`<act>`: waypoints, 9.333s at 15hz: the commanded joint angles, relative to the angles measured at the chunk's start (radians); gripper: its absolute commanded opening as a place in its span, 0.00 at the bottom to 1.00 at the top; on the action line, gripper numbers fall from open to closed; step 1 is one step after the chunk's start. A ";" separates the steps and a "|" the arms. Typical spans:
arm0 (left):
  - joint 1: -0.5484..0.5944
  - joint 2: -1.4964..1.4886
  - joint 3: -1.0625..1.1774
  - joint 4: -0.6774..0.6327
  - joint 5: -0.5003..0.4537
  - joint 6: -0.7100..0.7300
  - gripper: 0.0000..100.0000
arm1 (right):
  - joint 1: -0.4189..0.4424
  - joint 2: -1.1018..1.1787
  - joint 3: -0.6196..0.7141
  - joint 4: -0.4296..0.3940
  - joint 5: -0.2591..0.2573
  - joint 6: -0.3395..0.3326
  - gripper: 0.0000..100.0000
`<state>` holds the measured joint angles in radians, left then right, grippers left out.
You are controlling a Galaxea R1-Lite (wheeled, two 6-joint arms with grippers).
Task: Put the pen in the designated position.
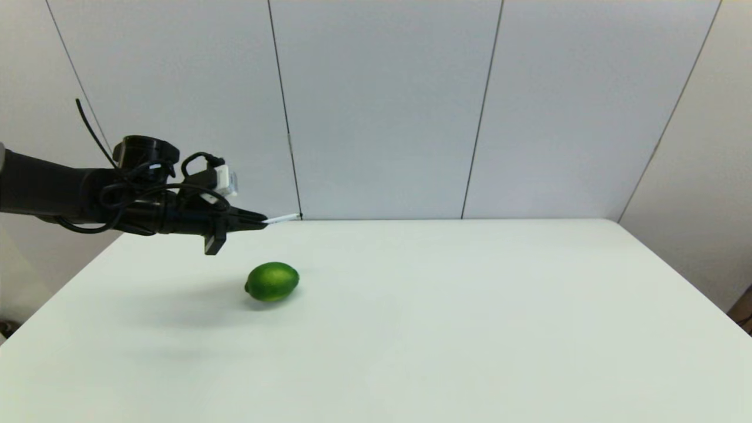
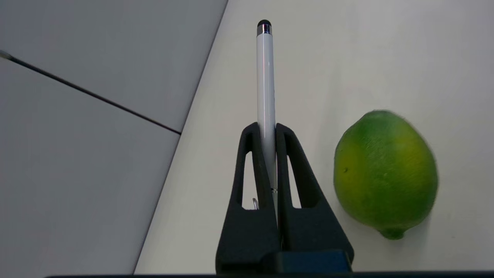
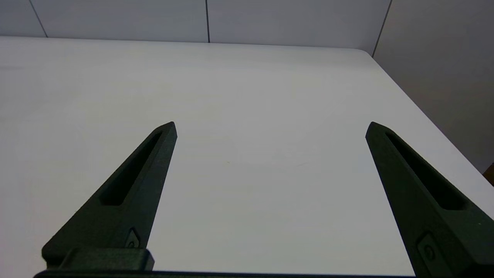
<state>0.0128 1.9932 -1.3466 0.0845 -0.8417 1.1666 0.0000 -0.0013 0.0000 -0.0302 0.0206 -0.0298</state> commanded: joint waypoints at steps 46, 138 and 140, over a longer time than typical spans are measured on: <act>-0.025 0.326 -0.207 0.127 0.085 0.197 1.00 | 0.000 0.001 0.014 0.000 0.001 -0.001 1.00; -0.020 -1.993 1.356 -0.098 0.846 -1.196 1.00 | 0.000 0.001 0.014 0.000 0.001 -0.001 1.00; -0.020 -1.993 1.356 -0.098 0.846 -1.194 1.00 | 0.000 0.001 0.014 0.000 0.001 -0.001 1.00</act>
<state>-0.0077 -0.0017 0.0000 -0.0128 0.0036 -0.0272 0.0000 -0.0013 0.0000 -0.0302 0.0206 -0.0298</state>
